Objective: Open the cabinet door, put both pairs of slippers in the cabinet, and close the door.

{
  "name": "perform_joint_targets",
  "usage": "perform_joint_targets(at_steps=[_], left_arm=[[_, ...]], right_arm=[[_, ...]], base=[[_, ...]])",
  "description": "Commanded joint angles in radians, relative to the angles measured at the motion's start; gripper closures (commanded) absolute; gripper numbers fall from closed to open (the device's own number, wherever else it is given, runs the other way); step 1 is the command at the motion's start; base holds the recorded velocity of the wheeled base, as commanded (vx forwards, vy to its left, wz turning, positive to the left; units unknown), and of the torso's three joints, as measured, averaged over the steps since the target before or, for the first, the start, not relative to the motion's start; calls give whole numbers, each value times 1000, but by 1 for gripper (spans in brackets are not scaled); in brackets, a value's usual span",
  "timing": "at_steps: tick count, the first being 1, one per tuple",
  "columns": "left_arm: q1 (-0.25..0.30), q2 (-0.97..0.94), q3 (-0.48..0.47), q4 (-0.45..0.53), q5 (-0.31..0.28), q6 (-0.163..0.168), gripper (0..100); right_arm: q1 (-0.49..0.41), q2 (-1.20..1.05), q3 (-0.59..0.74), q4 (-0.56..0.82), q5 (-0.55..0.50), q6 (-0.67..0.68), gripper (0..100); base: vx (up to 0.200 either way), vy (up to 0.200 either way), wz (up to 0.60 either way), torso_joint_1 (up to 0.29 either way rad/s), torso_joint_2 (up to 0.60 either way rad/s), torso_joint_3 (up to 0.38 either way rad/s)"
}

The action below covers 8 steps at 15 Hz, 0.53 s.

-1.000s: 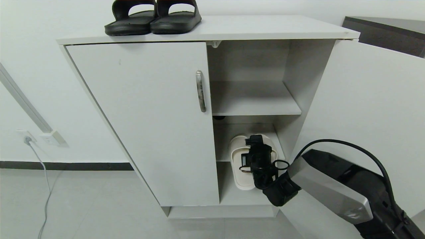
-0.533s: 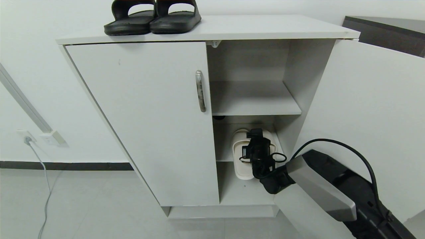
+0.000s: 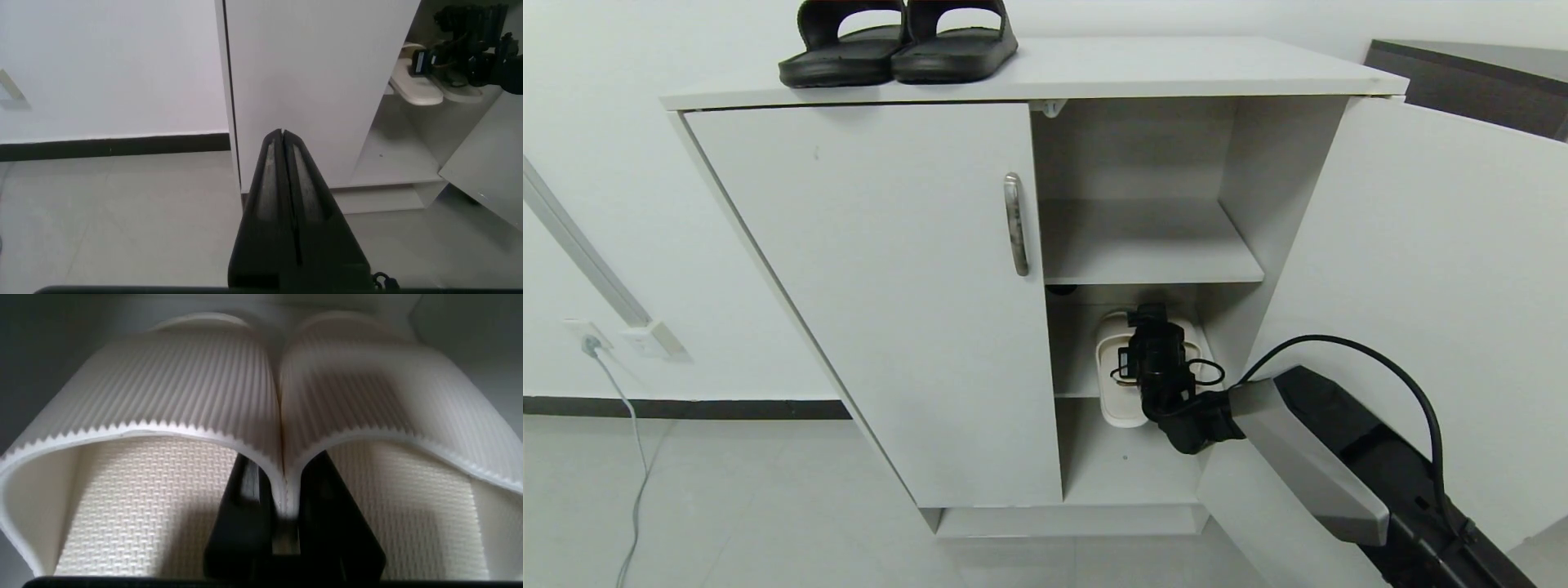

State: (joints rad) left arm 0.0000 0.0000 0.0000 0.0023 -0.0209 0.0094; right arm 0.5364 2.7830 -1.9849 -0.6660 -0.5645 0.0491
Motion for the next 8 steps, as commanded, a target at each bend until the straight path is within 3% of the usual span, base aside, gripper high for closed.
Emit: perform_joint_targets(at_steps=[1, 8], left_arm=[[0, 2, 0, -1, 1, 0, 100], [0, 0, 0, 1, 1, 0, 100]], right_arm=[[-3, 1, -9, 0, 6, 0, 100], [-6, 7, -15, -4, 1, 1, 100]], base=[[0, 0, 0, 0, 0, 0], [0, 0, 0, 0, 0, 0]])
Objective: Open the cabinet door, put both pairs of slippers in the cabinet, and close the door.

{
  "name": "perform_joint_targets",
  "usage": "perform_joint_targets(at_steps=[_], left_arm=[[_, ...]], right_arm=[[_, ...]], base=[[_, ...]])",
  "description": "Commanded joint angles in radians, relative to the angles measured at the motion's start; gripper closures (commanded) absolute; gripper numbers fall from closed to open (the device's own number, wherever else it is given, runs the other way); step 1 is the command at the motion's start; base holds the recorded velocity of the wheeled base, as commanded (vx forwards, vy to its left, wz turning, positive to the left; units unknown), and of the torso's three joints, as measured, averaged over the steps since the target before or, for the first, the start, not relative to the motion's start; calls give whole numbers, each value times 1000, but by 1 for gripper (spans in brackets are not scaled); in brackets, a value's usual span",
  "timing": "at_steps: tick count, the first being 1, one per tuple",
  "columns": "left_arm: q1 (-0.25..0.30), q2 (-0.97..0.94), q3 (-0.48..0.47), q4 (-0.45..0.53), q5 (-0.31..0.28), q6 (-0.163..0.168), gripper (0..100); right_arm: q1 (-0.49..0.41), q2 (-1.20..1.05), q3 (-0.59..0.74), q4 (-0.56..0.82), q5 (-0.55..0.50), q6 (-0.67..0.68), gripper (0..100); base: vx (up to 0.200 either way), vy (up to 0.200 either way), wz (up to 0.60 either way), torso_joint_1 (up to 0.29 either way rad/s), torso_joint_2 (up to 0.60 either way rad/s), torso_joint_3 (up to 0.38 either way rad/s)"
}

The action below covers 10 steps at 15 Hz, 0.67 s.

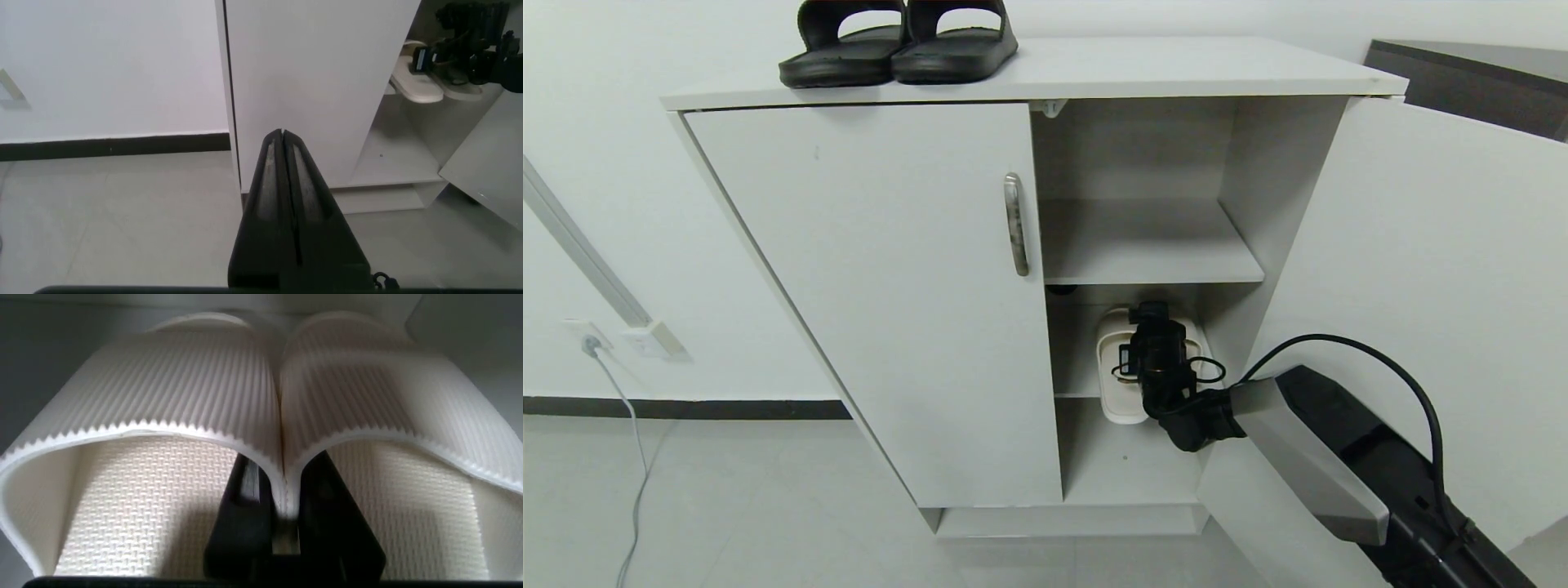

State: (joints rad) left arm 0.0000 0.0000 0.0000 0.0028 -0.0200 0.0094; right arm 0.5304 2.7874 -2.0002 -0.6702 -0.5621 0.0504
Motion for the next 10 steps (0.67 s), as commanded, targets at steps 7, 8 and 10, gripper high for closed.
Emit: perform_joint_targets(at_steps=[7, 8, 10], left_arm=[[0, 2, 0, 0, 0, 0, 100], [0, 2, 0, -1, 0, 0, 100], [0, 2, 0, 0, -1, -2, 100]], right_arm=[[5, 3, 21, -20, -18, 0, 0], [5, -2, 40, -32, -28, 0, 0], [20, -54, 146, -81, -33, 0, 0]], base=[[0, 0, 0, 0, 0, 0], [0, 0, 0, 0, 0, 0], [0, 0, 0, 0, 0, 0]])
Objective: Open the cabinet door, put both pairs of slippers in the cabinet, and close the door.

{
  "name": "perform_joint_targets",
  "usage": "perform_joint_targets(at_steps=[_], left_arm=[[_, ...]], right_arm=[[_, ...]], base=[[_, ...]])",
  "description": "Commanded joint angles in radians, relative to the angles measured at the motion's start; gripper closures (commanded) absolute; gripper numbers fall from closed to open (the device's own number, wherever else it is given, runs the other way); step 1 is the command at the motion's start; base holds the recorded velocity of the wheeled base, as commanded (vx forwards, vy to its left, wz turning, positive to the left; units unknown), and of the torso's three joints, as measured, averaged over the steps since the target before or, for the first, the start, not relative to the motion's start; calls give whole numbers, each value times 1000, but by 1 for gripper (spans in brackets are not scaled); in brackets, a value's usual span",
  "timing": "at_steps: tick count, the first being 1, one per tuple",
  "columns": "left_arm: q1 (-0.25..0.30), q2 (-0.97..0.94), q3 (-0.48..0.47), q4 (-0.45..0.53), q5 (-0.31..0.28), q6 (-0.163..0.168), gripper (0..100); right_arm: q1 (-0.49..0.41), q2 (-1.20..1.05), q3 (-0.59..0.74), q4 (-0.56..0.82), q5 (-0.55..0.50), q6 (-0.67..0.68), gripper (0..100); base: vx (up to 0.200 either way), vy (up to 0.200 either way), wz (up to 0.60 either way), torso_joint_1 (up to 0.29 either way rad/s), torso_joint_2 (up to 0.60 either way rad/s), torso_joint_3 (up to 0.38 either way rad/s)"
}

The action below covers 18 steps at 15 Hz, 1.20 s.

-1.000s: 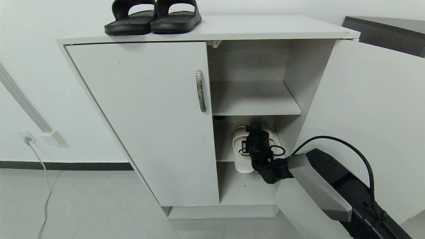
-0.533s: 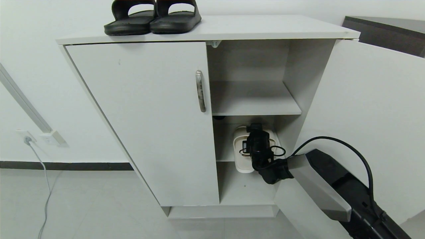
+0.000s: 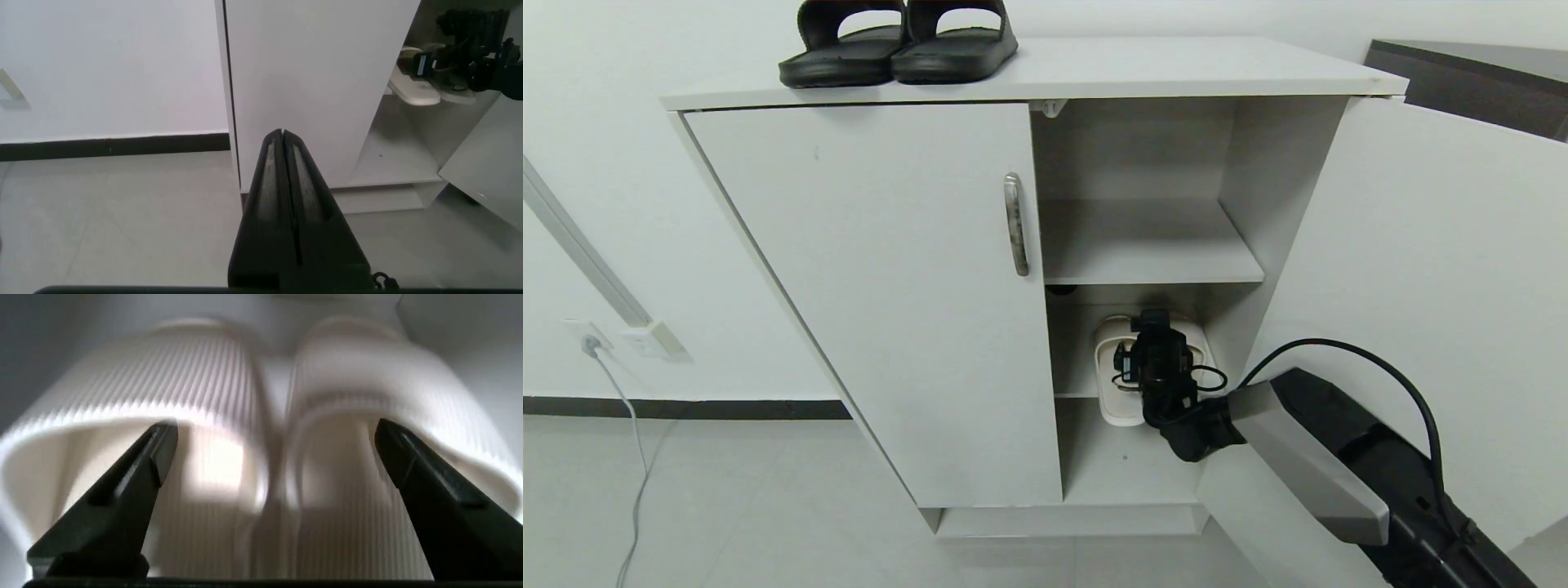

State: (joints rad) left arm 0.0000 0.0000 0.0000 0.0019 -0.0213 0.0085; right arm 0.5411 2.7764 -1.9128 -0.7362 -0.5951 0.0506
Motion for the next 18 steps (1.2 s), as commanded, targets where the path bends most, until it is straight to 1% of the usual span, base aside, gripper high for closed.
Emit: perform_joint_targets(at_steps=[1, 2, 3, 6, 7, 8, 9, 11, 13, 18], left_arm=[[0, 2, 0, 0, 0, 1, 100], [0, 2, 0, 0, 0, 1, 100], [0, 2, 0, 0, 0, 1, 100], [0, 2, 0, 0, 0, 2, 100], [0, 2, 0, 1, 0, 2, 100], [0, 2, 0, 0, 0, 1, 100], [0, 2, 0, 0, 0, 1, 100], [0, 2, 0, 0, 0, 1, 100], [-2, 2, 0, 0, 0, 1, 100], [0, 2, 0, 0, 0, 1, 100]], right_arm=[[20, -87, 150, -58, 0, 0, 0], [30, -130, 228, -92, -2, 0, 0], [34, -155, 273, -111, -2, 0, 0], [53, -325, 584, -230, -12, 6, 0], [57, -353, 638, -256, -12, 8, 0], [74, -416, 771, -322, -12, 11, 0], [92, -452, 864, -370, -18, 21, 0], [129, -512, 1005, -434, -46, 29, 0], [155, -541, 1075, -476, -48, 32, 0], [175, -538, 1087, -489, -48, 44, 0]], base=[[0, 0, 0, 0, 0, 0], [0, 0, 0, 0, 0, 0], [0, 0, 0, 0, 0, 0], [0, 0, 0, 0, 0, 0], [0, 0, 0, 0, 0, 0], [0, 0, 0, 0, 0, 0], [0, 0, 0, 0, 0, 0], [0, 0, 0, 0, 0, 0], [0, 0, 0, 0, 0, 0], [0, 0, 0, 0, 0, 0]])
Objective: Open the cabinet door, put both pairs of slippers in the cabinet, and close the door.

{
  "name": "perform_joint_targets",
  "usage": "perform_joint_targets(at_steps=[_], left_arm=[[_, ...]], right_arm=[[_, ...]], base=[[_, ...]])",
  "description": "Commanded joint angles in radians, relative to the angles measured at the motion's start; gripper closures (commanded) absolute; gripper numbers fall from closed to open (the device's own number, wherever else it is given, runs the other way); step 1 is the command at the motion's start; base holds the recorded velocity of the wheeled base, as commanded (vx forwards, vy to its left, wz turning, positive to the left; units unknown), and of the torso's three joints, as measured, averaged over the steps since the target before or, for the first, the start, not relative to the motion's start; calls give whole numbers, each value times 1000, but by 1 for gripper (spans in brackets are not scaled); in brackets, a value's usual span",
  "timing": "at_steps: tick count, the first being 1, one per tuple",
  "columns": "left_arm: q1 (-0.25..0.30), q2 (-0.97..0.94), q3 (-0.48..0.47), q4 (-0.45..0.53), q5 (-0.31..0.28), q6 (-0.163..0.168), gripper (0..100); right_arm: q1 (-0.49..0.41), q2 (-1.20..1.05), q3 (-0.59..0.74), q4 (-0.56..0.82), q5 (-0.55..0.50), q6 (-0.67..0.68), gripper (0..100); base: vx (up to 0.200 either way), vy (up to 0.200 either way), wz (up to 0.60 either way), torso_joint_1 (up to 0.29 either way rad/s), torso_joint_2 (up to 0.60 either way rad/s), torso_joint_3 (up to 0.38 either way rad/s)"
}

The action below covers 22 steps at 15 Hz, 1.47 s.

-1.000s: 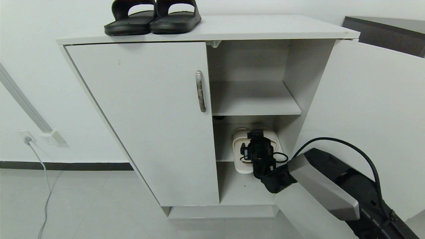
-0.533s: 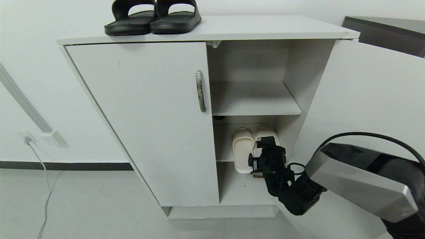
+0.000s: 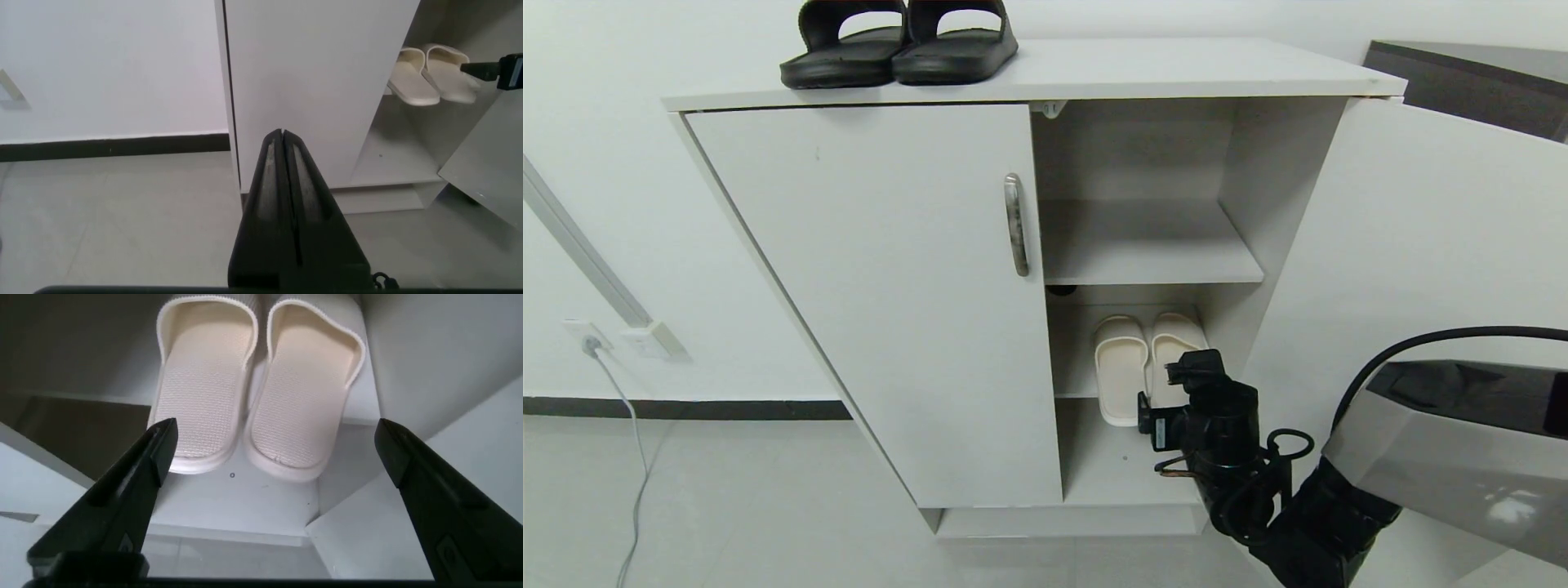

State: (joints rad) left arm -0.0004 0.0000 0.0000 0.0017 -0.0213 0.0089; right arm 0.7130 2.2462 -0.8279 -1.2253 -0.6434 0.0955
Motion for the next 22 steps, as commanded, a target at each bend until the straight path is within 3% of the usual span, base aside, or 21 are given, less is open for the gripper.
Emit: perform_joint_targets(at_steps=[1, 8, 22], left_arm=[[0, 2, 0, 0, 0, 0, 100], [0, 2, 0, 0, 0, 2, 100], [-1, 2, 0, 0, 0, 0, 100]], right_arm=[[5, -10, 3, 0, 1, 0, 0], [13, -11, 16, -6, -5, 0, 0], [23, -11, 44, -36, -7, -5, 0]], base=[[-200, 0, 0, 2, 2, -2], [-200, 0, 0, 2, 0, 5], [0, 0, 0, 0, 0, 0]])
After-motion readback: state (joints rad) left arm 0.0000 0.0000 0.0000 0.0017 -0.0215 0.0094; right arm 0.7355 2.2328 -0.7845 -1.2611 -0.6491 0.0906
